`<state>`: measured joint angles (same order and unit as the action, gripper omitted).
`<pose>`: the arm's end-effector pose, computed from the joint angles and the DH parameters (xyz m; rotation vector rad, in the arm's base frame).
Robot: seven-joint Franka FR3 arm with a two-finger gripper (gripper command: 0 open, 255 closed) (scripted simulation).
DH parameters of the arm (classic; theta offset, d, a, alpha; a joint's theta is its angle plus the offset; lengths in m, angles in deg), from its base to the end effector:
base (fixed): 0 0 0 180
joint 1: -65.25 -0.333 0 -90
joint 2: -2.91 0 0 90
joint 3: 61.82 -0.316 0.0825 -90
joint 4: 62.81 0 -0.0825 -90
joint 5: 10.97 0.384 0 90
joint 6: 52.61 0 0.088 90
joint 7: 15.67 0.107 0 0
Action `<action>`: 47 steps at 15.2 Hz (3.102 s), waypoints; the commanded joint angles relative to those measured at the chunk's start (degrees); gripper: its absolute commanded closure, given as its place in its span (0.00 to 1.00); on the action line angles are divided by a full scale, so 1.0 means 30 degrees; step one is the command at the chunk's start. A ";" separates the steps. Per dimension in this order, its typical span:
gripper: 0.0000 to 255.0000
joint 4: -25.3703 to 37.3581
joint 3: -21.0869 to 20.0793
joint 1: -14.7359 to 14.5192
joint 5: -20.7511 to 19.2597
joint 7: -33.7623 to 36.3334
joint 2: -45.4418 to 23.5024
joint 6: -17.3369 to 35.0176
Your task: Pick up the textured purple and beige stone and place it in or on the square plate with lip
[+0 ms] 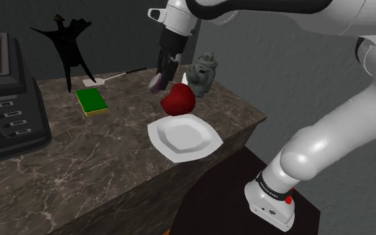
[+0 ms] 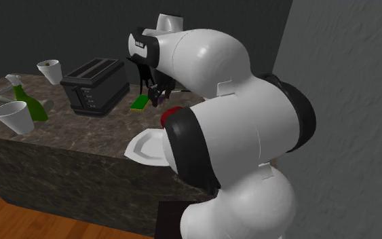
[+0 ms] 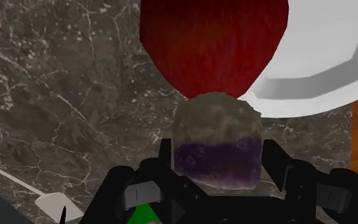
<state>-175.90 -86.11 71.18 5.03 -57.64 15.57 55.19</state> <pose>0.4726 0.1961 0.5666 -2.6316 -1.4002 -0.2199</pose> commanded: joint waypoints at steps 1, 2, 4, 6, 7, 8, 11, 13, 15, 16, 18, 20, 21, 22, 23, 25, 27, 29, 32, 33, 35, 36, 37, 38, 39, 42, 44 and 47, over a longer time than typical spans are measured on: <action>1.00 -0.1744 0.0249 -0.0179 0.0653 -0.0351 0.1640 -0.0854; 1.00 -0.2398 0.0341 -0.0342 0.0922 -0.0396 0.2416 -0.0952; 1.00 -0.3636 0.0535 -0.0718 0.1410 -0.0431 0.3953 -0.1211; 1.00 -0.4784 0.0677 -0.1081 0.1865 -0.0411 0.5489 -0.1561; 1.00 -0.5326 0.0747 -0.1278 0.2073 -0.0374 0.6254 -0.1767; 1.00 -0.5846 0.0809 -0.1477 0.2272 -0.0320 0.7019 -0.1994; 1.00 -0.7045 0.0878 -0.1911 0.2672 -0.0213 0.8498 -0.2241; 1.00 -0.7559 0.0772 -0.1948 0.2781 -0.0317 0.8525 -0.1759; 1.00 -0.8060 0.0653 -0.1975 0.2900 -0.0427 0.8536 -0.1275; 1.00 -0.8306 0.0591 -0.1988 0.2961 -0.0481 0.8534 -0.1031; 1.00 -0.8784 0.0403 -0.1932 0.3131 -0.0630 0.8538 -0.0559; 1.00 -0.9241 0.0102 -0.1737 0.3384 -0.0847 0.8558 -0.0120; 1.00 -0.9466 -0.0030 -0.1670 0.3497 -0.0942 0.8554 0.0110; 1.00 -0.9683 -0.0220 -0.1531 0.3652 -0.1072 0.8564 0.0321; 1.00 -0.9895 -0.0439 -0.1358 0.3830 -0.1220 0.8580 0.0523; 1.00 -1.0316 -0.1239 -0.0584 0.4460 -0.1741 0.8725 0.0837; 1.00 -1.0243 -0.2092 0.0523 0.5116 -0.2301 0.9098 0.0464; 1.00 -1.0166 -0.2902 0.1602 0.5767 -0.2858 0.9511 0.0061; 1.00 -1.0068 -0.3821 0.2870 0.6549 -0.3528 1.0062 -0.0468; 0.00 -1.0376 -0.4229 0.2766 0.6855 -0.3512 0.9954 0.0062; 0.00 -1.1529 -0.3856 0.2410 0.7094 -0.3991 1.0764 0.0118; 0.00 -1.1548 -0.4145 0.2425 0.7251 -0.3974 1.0549 0.0443; 0.00 -1.1498 -0.4382 0.2313 0.7424 -0.3742 1.0568 0.0546; 0.00 -1.0004 -0.4362 0.3644 0.7036 -0.3944 1.0435 -0.0822; 0.00 -0.9527 -0.4065 0.3807 0.6826 -0.3944 1.0605 -0.1501; 0.00 -0.8092 -0.3187 0.4106 0.6159 -0.3840 1.0798 -0.3235; 0.00 -0.8092 -0.3187 0.4107 0.6160 -0.3841 1.0799 -0.3235; 0.00 -0.8092 -0.3187 0.4107 0.6159 -0.3841 1.0799 -0.3235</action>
<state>-200.20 -95.67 83.49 23.56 -69.16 47.97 45.54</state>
